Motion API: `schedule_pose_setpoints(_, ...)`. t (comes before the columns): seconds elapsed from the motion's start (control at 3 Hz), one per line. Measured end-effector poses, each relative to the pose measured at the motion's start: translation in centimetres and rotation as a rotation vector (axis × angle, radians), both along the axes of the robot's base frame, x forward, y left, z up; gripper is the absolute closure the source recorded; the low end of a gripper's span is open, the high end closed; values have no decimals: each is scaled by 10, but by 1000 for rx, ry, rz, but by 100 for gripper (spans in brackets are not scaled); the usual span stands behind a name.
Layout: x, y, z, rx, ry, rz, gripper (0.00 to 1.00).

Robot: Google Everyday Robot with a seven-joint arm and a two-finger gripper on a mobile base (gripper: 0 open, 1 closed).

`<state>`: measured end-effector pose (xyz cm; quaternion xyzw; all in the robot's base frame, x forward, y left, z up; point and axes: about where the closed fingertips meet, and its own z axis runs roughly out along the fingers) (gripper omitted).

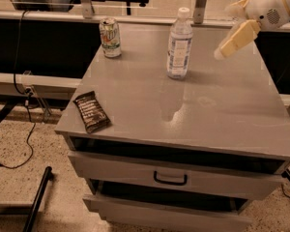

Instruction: Knock blue plastic bottle over

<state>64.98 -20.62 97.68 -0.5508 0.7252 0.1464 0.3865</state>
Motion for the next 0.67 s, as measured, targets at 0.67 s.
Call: schedule_pose_setpoints(0.67, 32, 54, -20, 197, 40, 59, 0)
